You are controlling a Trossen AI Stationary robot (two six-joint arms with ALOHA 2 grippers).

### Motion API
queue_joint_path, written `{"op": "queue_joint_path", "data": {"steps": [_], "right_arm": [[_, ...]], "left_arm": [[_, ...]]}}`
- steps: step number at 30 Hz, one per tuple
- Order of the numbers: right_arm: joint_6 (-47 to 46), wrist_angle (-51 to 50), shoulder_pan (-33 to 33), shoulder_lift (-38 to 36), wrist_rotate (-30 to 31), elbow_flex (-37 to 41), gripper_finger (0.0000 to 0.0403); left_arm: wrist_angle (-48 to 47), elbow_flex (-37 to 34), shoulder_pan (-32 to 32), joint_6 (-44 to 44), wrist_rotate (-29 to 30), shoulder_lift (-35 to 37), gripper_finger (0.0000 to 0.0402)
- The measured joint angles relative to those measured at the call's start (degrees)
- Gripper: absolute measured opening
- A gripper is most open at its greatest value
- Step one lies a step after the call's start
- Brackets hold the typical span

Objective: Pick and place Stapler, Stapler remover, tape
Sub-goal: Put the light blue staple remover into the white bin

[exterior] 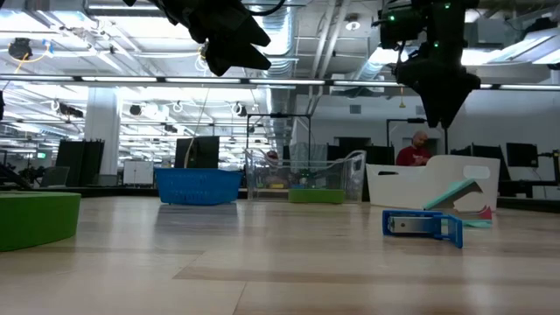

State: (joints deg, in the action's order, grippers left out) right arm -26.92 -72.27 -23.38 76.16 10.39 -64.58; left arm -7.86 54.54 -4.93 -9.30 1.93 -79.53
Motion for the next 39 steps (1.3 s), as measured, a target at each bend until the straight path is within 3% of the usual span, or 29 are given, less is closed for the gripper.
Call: {"op": "queue_joint_path", "data": {"steps": [16,39], "right_arm": [[-5.0,5.0,15.3,0.0,-4.6,0.0,0.018],[-10.3,14.4,36.0,0.0,-9.1,0.2,0.0187]], "left_arm": [[0.0,0.0,0.0,0.0,0.0,0.0,0.0227],[-0.3,0.0,0.0,0.0,0.0,0.7,0.0227]]}}
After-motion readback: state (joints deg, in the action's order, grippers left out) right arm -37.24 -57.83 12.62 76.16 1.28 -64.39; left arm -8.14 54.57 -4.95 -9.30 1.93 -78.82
